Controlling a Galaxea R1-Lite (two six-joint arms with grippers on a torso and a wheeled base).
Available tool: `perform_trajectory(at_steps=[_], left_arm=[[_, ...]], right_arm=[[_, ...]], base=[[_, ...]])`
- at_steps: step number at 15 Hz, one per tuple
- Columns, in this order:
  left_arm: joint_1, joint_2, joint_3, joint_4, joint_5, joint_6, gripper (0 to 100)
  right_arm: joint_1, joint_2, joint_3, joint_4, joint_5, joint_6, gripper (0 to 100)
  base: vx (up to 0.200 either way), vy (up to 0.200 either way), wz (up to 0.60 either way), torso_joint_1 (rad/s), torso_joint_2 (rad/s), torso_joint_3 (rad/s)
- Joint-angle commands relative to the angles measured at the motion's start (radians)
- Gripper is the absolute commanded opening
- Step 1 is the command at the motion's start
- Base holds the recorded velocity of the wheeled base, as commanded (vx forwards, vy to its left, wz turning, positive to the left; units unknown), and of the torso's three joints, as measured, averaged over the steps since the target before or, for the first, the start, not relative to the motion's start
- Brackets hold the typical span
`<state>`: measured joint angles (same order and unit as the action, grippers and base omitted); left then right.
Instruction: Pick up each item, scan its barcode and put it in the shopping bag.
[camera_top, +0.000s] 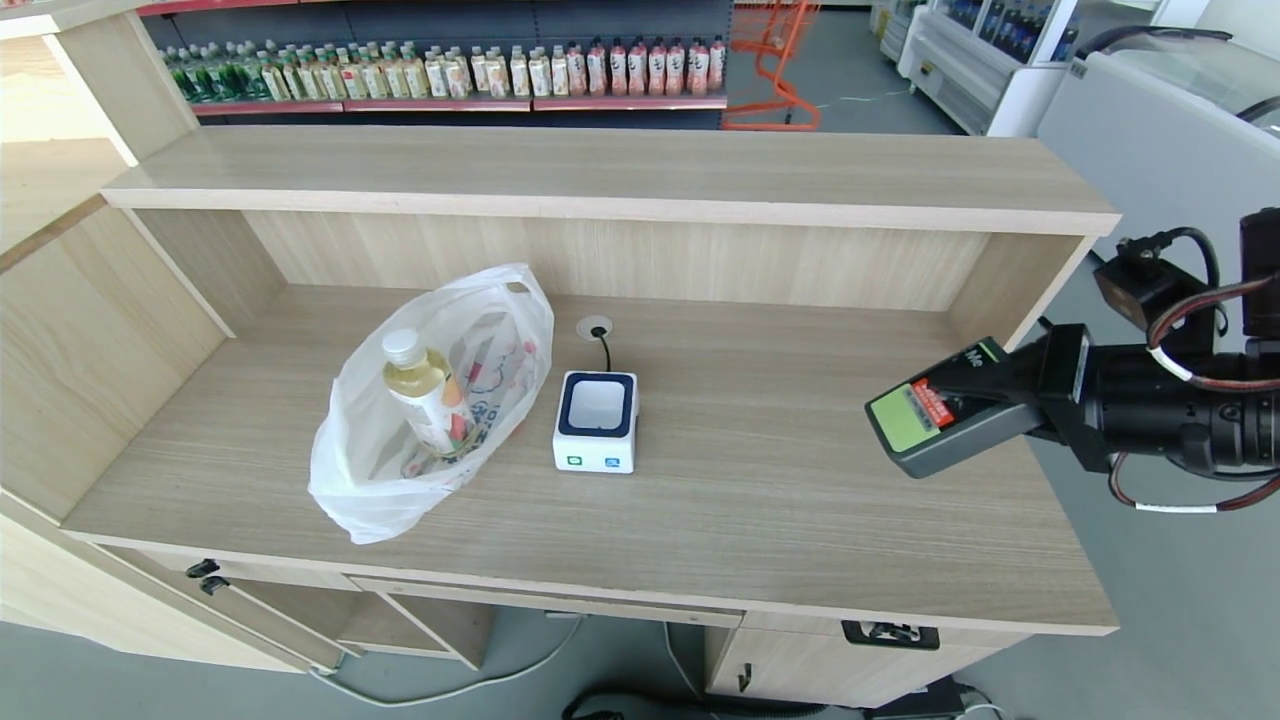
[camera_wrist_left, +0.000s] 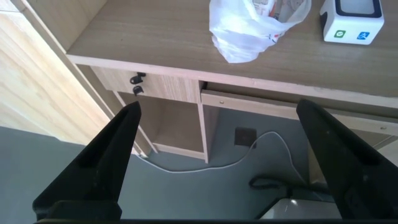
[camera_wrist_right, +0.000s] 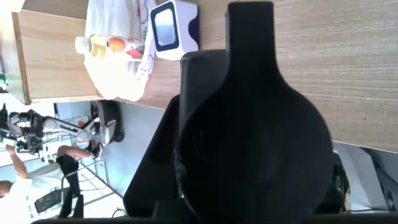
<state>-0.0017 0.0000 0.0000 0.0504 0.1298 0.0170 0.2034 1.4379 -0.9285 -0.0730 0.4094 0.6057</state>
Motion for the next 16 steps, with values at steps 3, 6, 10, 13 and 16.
perform_trajectory(at_steps=[3,6,10,13,16], left_arm=[[0.000,0.002,0.000,0.000,0.001,-0.002,100],[0.000,0.002,0.000,0.000,0.001,-0.002,100],[0.000,0.002,0.000,0.000,0.001,0.001,100],[0.000,0.002,0.000,0.000,0.001,0.000,100],[0.000,0.002,0.000,0.000,0.001,0.000,100]], right_arm=[[0.001,-0.013,-0.003,-0.002,0.002,0.000,0],[0.001,-0.020,0.000,-0.002,0.002,-0.001,0],[0.002,-0.034,0.005,0.001,0.002,-0.001,0],[0.008,-0.054,0.023,0.002,0.002,-0.001,0],[0.031,-0.060,0.025,0.002,0.000,-0.009,0]], base=[[0.000,0.200,0.00,0.004,0.01,0.002],[0.000,0.133,0.00,0.002,0.00,0.002],[0.050,0.000,0.00,0.002,0.00,0.001],[0.200,0.000,0.00,-0.015,-0.01,0.009],[0.200,0.000,0.00,0.014,0.01,0.002]])
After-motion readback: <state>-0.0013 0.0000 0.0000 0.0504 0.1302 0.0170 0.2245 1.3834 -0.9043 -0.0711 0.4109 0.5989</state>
